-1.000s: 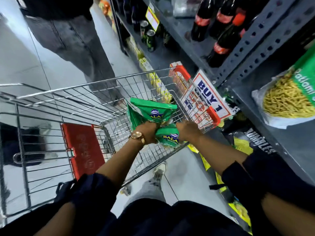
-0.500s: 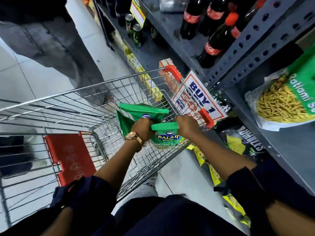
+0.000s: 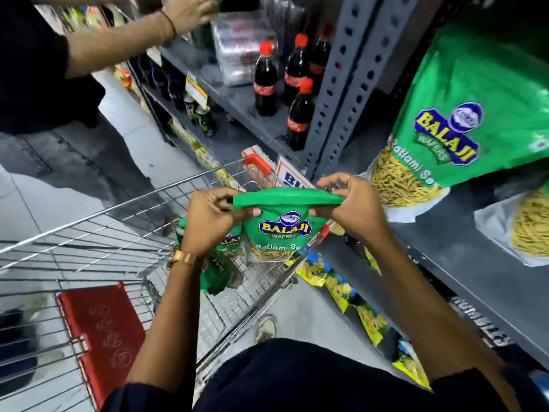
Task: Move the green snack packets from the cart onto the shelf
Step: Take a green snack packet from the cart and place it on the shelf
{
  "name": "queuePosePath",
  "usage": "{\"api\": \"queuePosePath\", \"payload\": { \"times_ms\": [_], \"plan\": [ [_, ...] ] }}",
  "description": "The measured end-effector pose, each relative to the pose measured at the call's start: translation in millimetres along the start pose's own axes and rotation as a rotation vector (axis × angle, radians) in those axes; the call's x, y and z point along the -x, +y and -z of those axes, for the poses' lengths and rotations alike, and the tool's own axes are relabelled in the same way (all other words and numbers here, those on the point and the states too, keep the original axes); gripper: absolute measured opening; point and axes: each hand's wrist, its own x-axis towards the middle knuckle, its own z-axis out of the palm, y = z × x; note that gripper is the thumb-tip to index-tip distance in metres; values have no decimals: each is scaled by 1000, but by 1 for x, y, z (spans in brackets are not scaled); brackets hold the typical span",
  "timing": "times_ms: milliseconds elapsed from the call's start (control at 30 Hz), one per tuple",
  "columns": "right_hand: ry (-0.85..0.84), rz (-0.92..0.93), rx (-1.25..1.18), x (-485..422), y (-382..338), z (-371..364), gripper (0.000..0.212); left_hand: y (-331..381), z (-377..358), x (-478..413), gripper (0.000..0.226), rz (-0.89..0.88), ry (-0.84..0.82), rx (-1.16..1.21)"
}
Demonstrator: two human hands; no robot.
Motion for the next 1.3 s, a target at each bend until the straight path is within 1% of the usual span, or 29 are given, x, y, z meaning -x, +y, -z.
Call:
{"api": "queuePosePath", "payload": {
  "times_ms": [67,167,267,333,367,467,500,533,633,700,733,833,900,933,967,1033,1067,1167,1300],
  "plan": [
    [69,29,-109,16,-13,29,49,32,-10,9,24,-71,7,105],
    [153,79,-255,41,-30,73,43,74,-27,16,27,-184,13,213],
    [233,125,-356,62,-34,116,38,112,-52,23,48,-280,-9,254],
    [297,166,-385,76,-33,141,37,134,-71,30,54,-326,-65,251],
    [339,177,-411,85,-31,154,37,141,-81,32,51,-344,-89,268],
    [477,173,-496,109,-15,183,40,154,-111,34,19,-382,-161,327],
    [535,177,-483,118,-8,193,40,158,-124,35,16,-389,-193,323],
    [597,176,-472,125,0,203,38,164,-138,36,24,-386,-234,316],
    [739,152,-446,139,27,229,37,174,-183,36,30,-392,-358,261],
    [825,123,-409,148,43,247,38,178,-214,34,54,-407,-407,208],
    [850,117,-381,152,50,255,37,181,-229,32,59,-415,-418,192],
    [902,44,-307,155,69,279,37,190,-267,33,61,-405,-443,164],
    [921,26,-320,154,81,290,28,195,-287,38,56,-378,-461,135],
    [929,12,-323,151,90,295,26,195,-296,37,60,-368,-466,109],
    [930,-14,-312,149,95,298,32,191,-304,35,63,-368,-454,81],
    [928,-35,-297,145,108,302,57,188,-315,38,61,-366,-431,57],
    [936,-52,-301,142,113,304,63,186,-320,41,64,-360,-431,59],
    [958,-101,-296,142,120,307,58,183,-331,44,51,-399,-391,44],
    [1011,-61,-227,151,116,300,65,184,-331,50,57,-490,-333,-40]
  ]
}}
